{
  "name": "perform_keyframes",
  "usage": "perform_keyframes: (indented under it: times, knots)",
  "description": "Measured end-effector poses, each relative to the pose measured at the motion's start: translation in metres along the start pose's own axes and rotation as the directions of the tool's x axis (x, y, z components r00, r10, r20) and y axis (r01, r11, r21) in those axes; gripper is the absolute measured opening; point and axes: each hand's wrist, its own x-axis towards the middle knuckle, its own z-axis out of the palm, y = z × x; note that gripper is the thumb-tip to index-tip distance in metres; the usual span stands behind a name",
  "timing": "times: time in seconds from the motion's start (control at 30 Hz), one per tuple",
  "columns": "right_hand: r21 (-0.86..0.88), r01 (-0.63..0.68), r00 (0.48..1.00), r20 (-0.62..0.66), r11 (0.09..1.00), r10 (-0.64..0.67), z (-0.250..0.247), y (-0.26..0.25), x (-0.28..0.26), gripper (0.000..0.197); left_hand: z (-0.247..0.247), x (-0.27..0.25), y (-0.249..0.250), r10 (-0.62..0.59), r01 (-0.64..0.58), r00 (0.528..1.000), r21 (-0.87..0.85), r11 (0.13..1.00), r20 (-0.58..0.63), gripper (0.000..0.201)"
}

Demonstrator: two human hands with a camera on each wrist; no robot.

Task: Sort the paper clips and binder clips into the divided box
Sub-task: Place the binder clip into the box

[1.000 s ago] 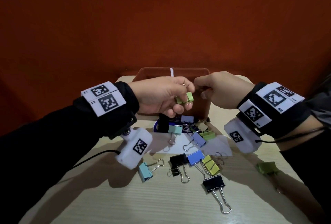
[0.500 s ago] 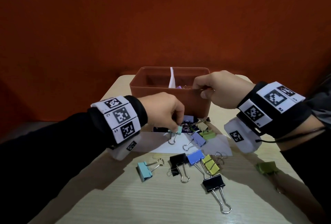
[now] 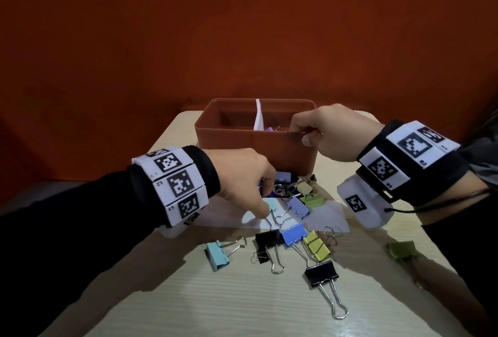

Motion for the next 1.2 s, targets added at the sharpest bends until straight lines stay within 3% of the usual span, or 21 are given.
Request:
perform_keyframes:
  times: [0.2,0.4,0.5,0.63,0.73,0.8,0.93,1.07,1.2]
  knots:
    - [-0.011,-0.012,1.000,0.006,1.000,0.012,-0.001,-0.001,0.000,0.024,0.000,0.001,0.000,0.055,-0.054,0.997,-0.014,0.998,0.054,0.033]
    - [-0.009,-0.020,1.000,0.015,1.000,0.020,0.000,-0.001,0.000,0.024,0.001,0.002,0.002,0.051,-0.053,0.996,0.030,0.998,0.070,0.020]
    - [-0.010,-0.017,1.000,0.012,1.000,0.017,0.000,-0.001,0.000,0.024,-0.001,-0.002,0.004,0.052,-0.052,0.999,0.029,0.998,-0.004,0.019]
    - [-0.013,-0.003,1.000,-0.003,1.000,0.003,0.000,0.001,0.001,0.024,-0.027,-0.011,0.008,0.016,-0.047,0.979,-0.146,0.988,-0.205,0.013]
    - [-0.030,0.005,1.000,-0.003,1.000,-0.005,0.000,0.000,0.001,0.028,-0.048,-0.008,0.005,-0.067,-0.024,0.889,-0.192,0.981,-0.454,0.014]
    - [-0.027,-0.002,1.000,0.001,1.000,0.002,0.001,-0.001,0.001,0.031,-0.055,0.002,0.001,-0.117,0.032,0.823,-0.160,0.987,-0.556,0.018]
    - [0.009,0.002,1.000,0.019,1.000,-0.002,0.002,0.001,0.002,0.027,-0.058,0.025,-0.012,-0.248,0.159,0.769,-0.199,0.967,-0.589,0.024]
    - [-0.014,0.018,1.000,0.016,1.000,-0.018,0.001,0.002,0.002,0.022,-0.051,0.034,-0.018,-0.250,0.128,0.819,-0.259,0.957,-0.516,0.055]
    - [-0.016,0.034,0.999,0.005,0.999,-0.034,0.002,0.003,0.003,0.021,-0.050,0.029,-0.019,-0.240,0.063,0.804,-0.324,0.944,-0.544,0.047]
